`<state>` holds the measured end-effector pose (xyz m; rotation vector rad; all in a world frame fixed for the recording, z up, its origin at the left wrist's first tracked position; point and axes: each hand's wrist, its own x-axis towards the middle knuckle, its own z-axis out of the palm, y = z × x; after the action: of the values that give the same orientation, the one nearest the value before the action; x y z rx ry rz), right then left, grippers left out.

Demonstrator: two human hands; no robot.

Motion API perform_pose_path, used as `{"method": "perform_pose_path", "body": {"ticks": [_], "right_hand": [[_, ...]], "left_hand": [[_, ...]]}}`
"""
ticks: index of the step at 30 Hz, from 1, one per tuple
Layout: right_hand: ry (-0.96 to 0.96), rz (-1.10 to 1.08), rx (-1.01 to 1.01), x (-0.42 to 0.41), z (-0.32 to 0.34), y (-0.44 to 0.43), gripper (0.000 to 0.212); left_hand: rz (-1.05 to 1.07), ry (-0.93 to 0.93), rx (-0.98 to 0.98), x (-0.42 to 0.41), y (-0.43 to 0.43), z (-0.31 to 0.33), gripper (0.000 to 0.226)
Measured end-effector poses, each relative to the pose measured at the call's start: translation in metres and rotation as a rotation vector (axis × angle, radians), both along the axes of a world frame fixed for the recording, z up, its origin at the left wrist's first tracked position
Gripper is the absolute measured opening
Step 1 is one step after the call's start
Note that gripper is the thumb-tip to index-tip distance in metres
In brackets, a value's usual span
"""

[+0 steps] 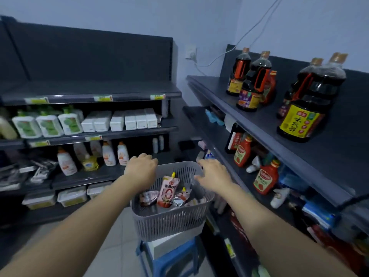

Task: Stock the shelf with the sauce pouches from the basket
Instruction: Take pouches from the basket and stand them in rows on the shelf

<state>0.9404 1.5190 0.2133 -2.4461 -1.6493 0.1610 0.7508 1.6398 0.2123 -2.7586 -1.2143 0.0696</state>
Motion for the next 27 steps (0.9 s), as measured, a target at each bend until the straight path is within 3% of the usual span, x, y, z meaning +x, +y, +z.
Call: {"method": "perform_pose_path", "body": {"ticks": [11, 19, 24, 27], "right_hand": [[0.120, 0.071, -0.251, 0.061, -0.121, 0.104, 0.041], [0.279, 0.018, -0.426, 0.093, -0.205, 0.147, 0.039], [0.471, -0.185, -0.493, 0.102, -0.268, 0.170, 0.048], [0.638, -0.385, -0.507, 0.104, -0.303, 0.184, 0.038]], "left_hand": [[0.092, 0.099, -0.234, 0.063, 0.090, -0.121, 0.044], [0.169, 0.120, -0.437, 0.103, 0.131, -0.210, 0.043], [0.301, -0.033, -0.624, 0.119, 0.152, -0.265, 0.048], [0.406, -0.241, -0.755, 0.130, 0.159, -0.285, 0.026]]}}
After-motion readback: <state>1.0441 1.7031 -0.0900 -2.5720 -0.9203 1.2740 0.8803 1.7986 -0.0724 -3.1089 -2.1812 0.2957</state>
